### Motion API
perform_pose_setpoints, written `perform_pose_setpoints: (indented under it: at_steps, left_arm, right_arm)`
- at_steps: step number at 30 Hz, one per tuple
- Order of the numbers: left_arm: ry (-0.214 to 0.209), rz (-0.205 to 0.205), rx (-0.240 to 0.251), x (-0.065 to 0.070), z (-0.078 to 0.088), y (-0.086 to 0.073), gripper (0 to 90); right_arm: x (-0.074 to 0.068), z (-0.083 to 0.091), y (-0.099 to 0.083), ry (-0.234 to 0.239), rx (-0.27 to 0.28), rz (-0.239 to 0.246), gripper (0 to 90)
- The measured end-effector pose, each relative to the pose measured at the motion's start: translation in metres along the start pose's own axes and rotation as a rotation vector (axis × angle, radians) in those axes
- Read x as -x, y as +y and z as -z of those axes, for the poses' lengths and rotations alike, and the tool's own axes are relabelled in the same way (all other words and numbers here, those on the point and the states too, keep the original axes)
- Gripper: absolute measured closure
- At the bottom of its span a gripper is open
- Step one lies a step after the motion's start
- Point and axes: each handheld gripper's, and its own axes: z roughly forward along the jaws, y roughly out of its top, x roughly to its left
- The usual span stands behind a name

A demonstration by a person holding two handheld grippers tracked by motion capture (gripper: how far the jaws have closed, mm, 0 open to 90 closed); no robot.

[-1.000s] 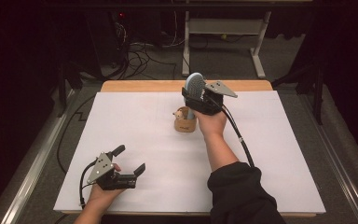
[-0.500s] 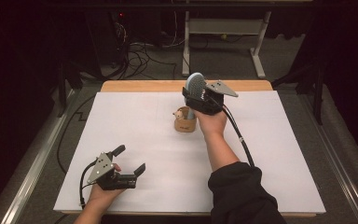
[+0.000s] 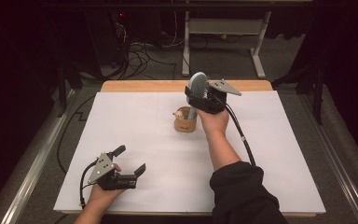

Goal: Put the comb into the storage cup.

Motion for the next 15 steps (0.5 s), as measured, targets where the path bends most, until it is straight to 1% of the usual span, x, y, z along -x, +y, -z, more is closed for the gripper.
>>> perform_pose_setpoints:
  at_steps: [15]
  left_arm:
    - [0.000, 0.002, 0.001, -0.0002, 0.0002, 0.0000, 0.2]
  right_arm:
    - [0.0062, 0.0011, -0.0002, -0.003, -0.004, -0.028, 19.1]
